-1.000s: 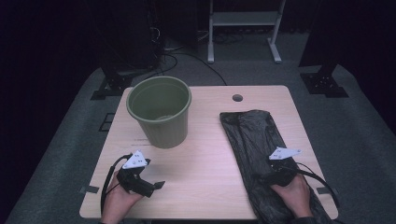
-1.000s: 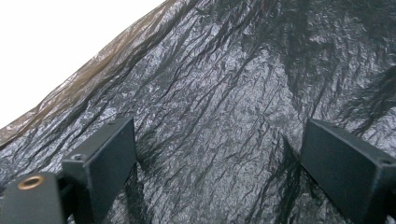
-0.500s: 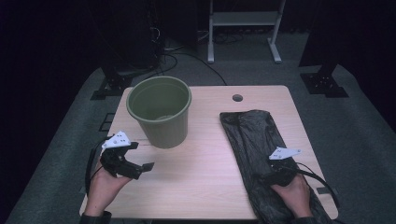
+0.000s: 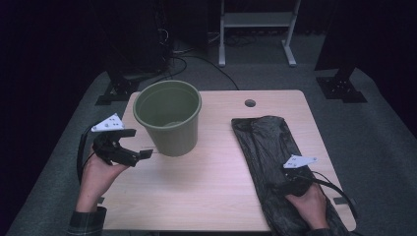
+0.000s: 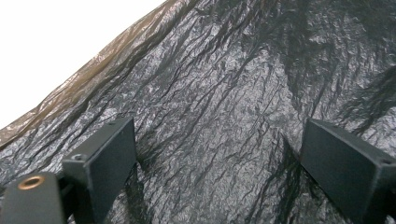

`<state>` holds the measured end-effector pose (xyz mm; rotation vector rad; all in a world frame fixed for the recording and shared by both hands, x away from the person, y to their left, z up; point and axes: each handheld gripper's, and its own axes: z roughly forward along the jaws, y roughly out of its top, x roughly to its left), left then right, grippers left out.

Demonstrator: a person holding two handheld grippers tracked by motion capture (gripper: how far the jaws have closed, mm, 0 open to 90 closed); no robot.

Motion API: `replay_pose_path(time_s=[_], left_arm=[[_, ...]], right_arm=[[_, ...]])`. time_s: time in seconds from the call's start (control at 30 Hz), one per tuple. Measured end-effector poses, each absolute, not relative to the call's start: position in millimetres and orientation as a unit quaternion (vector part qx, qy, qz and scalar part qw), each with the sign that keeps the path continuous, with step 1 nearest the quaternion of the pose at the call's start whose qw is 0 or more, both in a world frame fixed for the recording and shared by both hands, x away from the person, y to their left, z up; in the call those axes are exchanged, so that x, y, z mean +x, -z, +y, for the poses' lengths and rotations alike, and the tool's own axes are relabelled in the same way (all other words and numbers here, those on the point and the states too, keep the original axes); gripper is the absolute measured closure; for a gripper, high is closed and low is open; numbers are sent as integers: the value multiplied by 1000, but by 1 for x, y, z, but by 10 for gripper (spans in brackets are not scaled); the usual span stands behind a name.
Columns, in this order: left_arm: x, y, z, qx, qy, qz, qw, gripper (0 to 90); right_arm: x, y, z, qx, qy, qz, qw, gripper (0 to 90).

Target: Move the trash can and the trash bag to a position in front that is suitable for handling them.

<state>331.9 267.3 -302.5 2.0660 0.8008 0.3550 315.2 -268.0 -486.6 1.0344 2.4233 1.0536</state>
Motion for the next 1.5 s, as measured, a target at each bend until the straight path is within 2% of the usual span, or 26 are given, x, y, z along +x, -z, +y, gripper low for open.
replay_pose_path(time_s=[0.23,0.6,1.13,1.5], left_arm=[[353,279,263,832,-148,316,432,0],[391,267,260,834,-159,313,427,0],[433,273,277,826,-163,349,412,0],[449,294,279,830,-167,366,386,0]], right_arm=[[315,487,-268,360,-367,844,151,93],[315,486,-268,361,-367,844,151,94],[315,487,-268,360,-368,844,152,94],[315,487,-268,361,-368,844,151,94]])
